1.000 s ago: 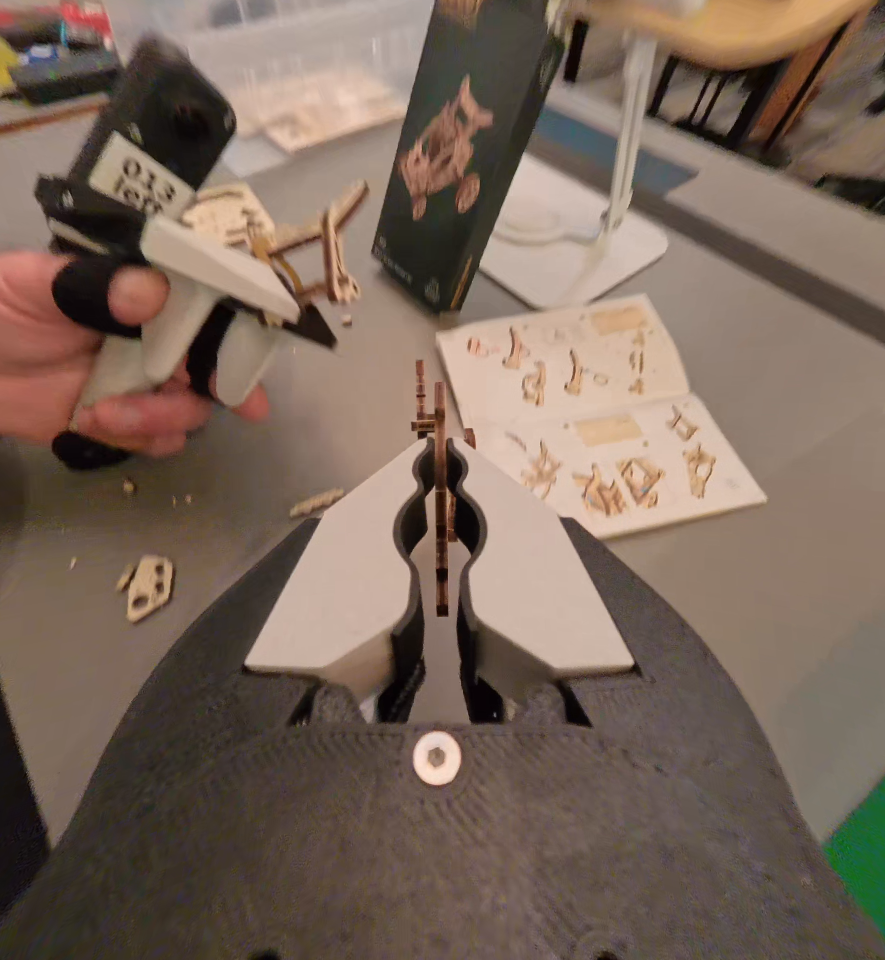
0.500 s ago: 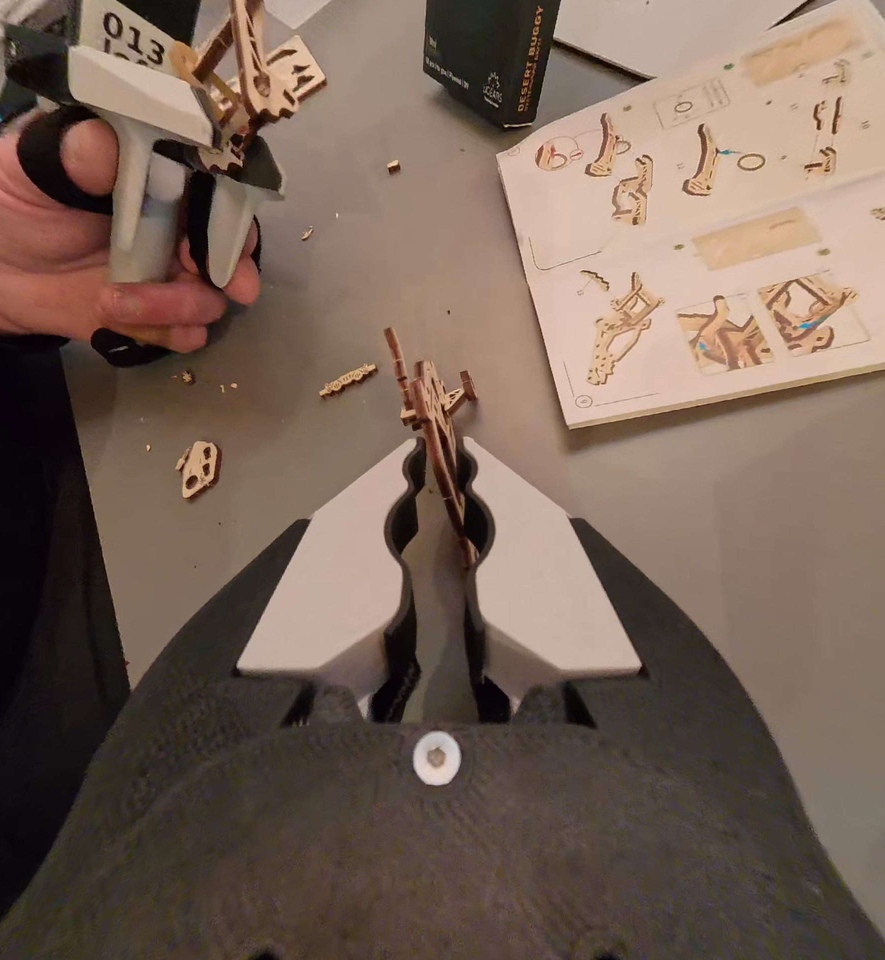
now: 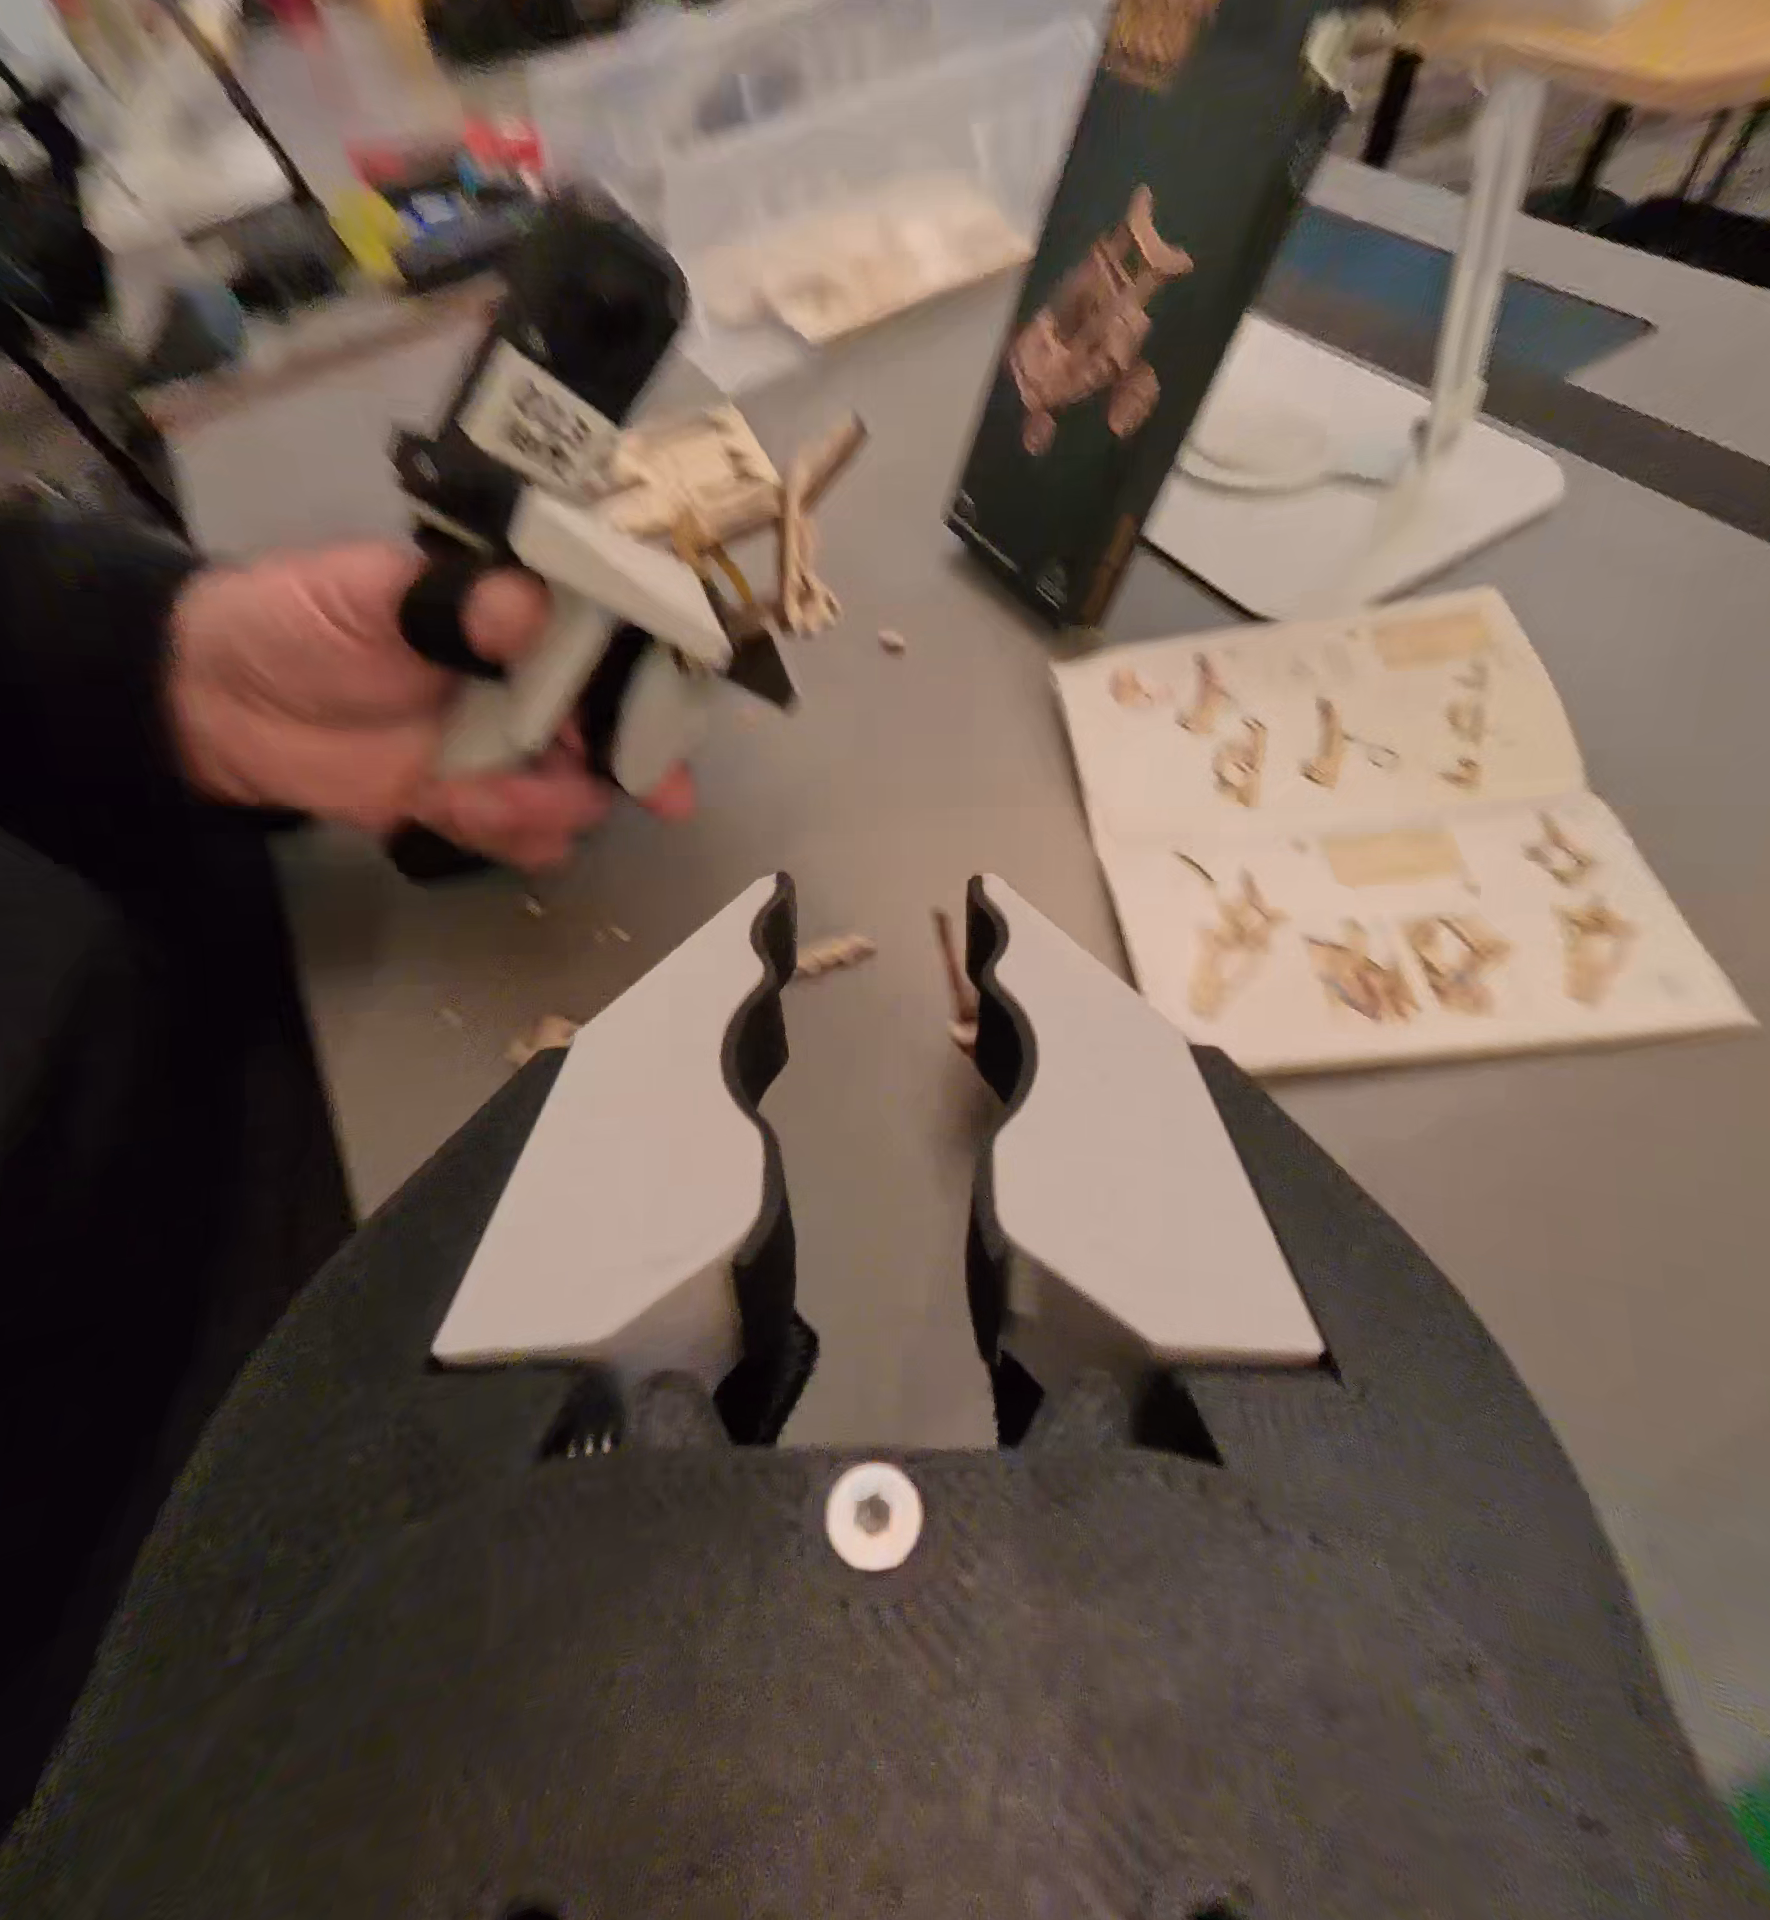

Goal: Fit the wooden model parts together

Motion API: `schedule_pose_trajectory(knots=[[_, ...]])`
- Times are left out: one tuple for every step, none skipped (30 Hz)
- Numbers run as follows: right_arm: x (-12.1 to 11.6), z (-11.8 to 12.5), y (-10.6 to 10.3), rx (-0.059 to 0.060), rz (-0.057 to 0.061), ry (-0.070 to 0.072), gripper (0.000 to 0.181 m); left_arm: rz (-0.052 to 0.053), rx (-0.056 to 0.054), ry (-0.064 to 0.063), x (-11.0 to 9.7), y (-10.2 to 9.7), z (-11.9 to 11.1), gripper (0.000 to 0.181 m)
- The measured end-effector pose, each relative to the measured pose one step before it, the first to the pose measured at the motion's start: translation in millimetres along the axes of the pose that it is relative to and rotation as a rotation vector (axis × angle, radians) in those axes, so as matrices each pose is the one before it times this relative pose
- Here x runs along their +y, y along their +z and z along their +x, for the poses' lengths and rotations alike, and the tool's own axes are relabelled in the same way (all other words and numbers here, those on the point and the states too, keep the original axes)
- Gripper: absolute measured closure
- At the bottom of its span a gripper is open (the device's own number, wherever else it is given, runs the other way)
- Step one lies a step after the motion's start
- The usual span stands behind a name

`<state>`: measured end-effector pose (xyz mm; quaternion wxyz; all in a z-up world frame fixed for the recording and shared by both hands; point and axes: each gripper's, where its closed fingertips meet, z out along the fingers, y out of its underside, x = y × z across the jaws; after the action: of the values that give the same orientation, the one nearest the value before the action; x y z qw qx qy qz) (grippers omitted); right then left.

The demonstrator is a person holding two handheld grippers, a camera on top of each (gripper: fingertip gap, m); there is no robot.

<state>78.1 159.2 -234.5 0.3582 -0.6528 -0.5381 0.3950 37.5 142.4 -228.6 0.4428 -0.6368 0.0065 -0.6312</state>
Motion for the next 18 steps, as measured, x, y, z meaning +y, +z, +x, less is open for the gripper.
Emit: schedule_pose_trajectory(knots=[[-8.82,-9.45,4.71,-0.0408,0.04,0.0446,0.151,-0.0141,0.0222,0.0138,2.79,1.99,5.61,0.165],[-9.26,-8.49,4.67,-0.0489,0.0579,0.0582,0.151,-0.015,0.0177,0.0099,2.98,1.96,4.45,0.165],[-7.02,-6.65,4.61,-0.0467,0.0536,0.058,0.151,-0.0077,0.0067,0.0123,1.98,1.31,2.72,0.166],[-2.52,-2.42,4.71,-0.0234,0.0292,0.0415,0.152,-0.0083,0.0125,0.0161,1.92,0.92,3.55,0.166],[-0.53,-0.74,4.05,-0.0135,0.0179,0.0273,0.154,-0.0115,0.0123,0.0122,2.04,0.71,3.55,0.166],[-0.19,-3.72,3.8,-0.0299,0.0141,0.0235,0.155,-0.0097,0.0009,0.0108,1.8,0.19,1.78,0.166],[0.45,-4.16,3.62,-0.0292,0.0076,0.0224,0.156,-0.0113,-0.0009,0.0156,2.04,-0.02,1.53,0.166],[0.89,-2.84,3.1,-0.017,0.0041,0.0109,0.157,-0.0157,0.0043,0.0126,2.65,0.1,1.98,0.166],[0.9,-1.41,2.4,-0.007,0.0017,0.0014,0.159,-0.0125,0.0065,0.0044,2.2,0.05,2.02,0.166],[0.45,-0.42,1.12,-0.0017,0.002,-0.0031,0.163,-0.0154,0.0067,-0.0022,2.75,0.4,1.69,0.166],[0.66,-0.31,0.55,-0.0025,-0.0031,-0.0038,0.167,-0.0118,0.001,-0.003,2.51,0.45,0.84,0.166],[0.72,-0.15,0.33,-0.0009,-0.0044,-0.0023,0.167,0.0046,-0.0089,0.0006,0.19,-0.29,-0.78,0.166],[0.32,-0.38,0.14,-0.0001,-0.0005,-0.0023,0.167,0.003,0.0012,-0.0023,0.18,-0.5,0.23,0.166],[-0.01,-0.74,0.13,-0.0045,0.0024,0.0022,0.167,-0.0005,0.0054,-0.0044,0.18,-0.27,0.81,0.166],[-0.3,-0.33,-0.19,-0.0057,0.0036,0.0082,0.168,0.0003,0.0005,-0.0034,-0.29,-0.34,0.46,0.164],[-0.63,-0.01,-0.23,-0.0053,0.0051,0.0082,0.168,0.0008,0.0003,-0.0007,-0.38,-0.73,0.73,0.162],[-0.86,0.09,-0.63,-0.0062,0.0038,0.0076,0.168,-0.0013,-0.0014,0.0066,-0.1,-0.83,0.93,0.159],[-1.46,-0.17,-0.8,-0.008,0.0032,0.0074,0.168,-0.001,-0.011,0.0144,-0.51,-1.48,0.26,0.154]])
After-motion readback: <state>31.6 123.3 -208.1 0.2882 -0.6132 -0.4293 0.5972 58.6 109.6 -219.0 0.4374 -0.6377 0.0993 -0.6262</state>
